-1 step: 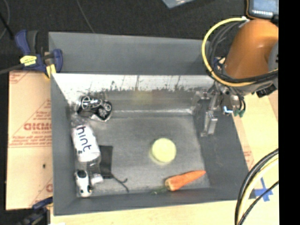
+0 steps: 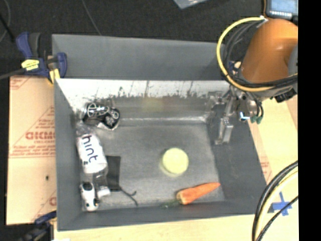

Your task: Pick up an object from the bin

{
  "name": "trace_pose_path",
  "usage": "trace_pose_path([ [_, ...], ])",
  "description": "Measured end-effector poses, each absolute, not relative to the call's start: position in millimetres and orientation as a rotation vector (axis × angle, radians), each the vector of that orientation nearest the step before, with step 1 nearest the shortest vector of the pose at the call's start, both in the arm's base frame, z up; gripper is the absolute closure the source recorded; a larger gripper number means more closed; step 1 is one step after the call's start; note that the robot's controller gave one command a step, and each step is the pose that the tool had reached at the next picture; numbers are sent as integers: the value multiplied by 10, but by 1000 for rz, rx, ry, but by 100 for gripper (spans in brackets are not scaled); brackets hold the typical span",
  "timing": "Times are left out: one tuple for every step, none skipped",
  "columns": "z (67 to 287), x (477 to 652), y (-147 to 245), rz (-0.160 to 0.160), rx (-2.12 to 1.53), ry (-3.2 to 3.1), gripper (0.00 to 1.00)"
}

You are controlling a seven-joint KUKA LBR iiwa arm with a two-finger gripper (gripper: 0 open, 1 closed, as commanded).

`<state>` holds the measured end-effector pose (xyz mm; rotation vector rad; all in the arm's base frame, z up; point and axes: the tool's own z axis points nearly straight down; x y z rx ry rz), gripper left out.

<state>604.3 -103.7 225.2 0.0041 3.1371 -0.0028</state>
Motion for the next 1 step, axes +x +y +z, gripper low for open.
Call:
trace_pose_path([
  [1924,6047,-983,-6,-37,3128,0],
])
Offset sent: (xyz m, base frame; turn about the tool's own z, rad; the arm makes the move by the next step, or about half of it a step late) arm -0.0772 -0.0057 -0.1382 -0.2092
